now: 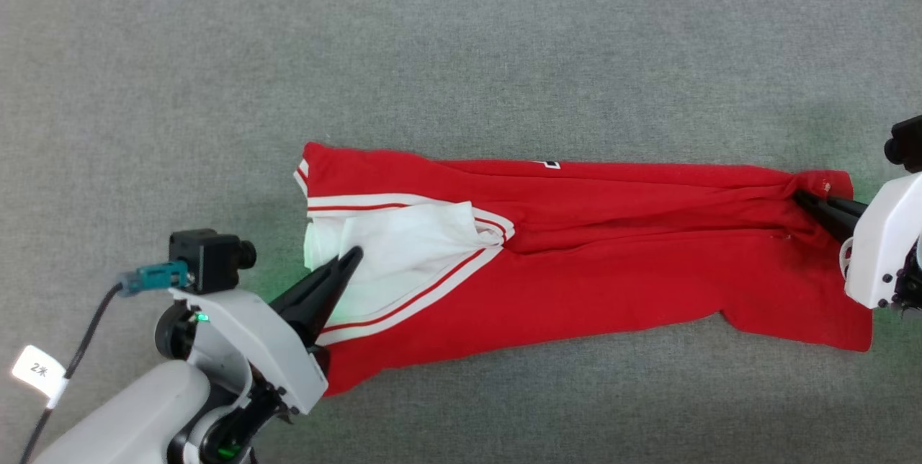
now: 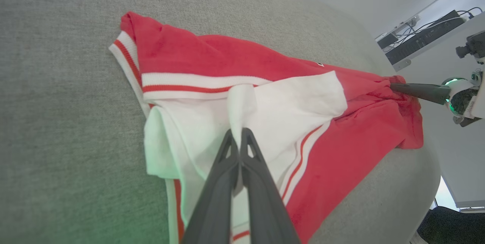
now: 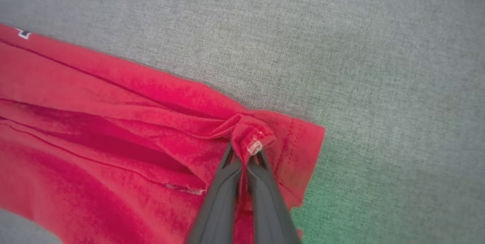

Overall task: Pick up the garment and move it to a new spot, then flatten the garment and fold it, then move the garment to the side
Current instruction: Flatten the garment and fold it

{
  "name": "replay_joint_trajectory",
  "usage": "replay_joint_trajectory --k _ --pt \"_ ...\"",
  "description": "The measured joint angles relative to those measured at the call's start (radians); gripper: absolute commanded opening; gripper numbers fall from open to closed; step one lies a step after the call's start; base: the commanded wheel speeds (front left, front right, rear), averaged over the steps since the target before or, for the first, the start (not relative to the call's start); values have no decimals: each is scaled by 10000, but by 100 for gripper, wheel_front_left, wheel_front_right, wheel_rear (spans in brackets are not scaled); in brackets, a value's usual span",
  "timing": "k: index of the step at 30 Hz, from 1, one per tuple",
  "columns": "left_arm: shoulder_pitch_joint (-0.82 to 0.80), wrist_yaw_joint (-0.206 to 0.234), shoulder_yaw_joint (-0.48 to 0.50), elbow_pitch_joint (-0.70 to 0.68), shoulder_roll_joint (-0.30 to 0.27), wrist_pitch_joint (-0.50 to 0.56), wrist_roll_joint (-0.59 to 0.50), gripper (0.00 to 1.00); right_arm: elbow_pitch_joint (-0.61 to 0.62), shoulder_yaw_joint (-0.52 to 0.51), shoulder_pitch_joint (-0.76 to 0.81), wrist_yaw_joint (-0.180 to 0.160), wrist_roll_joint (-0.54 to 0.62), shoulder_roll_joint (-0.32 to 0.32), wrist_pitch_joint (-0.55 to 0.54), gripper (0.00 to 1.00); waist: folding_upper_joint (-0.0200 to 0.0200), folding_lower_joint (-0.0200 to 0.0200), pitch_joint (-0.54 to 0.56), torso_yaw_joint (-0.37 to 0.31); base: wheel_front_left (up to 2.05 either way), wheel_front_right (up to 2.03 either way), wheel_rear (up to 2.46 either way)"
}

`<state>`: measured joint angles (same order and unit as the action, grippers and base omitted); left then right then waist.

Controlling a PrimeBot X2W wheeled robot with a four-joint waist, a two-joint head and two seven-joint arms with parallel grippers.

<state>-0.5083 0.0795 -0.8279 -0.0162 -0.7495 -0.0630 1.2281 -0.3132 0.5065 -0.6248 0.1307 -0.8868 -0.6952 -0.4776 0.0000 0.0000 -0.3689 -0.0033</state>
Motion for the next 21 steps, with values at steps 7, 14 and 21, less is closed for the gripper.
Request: replay_joint_trajectory --k 7,14,21 --pt "-56 -6 -17 481 343 -387 -180 48 4 -629 145 0 198 357 23 100 0 0 127 -64 0 0 0" --pt "374 150 242 449 491 -1273 -186 100 305 -1361 904 0 -138 247 -631 100 0 0 550 -24 0 0 0" --pt "1310 546 897 397 1214 -1935 -583 100 433 -2046 1941 0 -360 -54 -1996 100 0 0 923 241 0 0 0"
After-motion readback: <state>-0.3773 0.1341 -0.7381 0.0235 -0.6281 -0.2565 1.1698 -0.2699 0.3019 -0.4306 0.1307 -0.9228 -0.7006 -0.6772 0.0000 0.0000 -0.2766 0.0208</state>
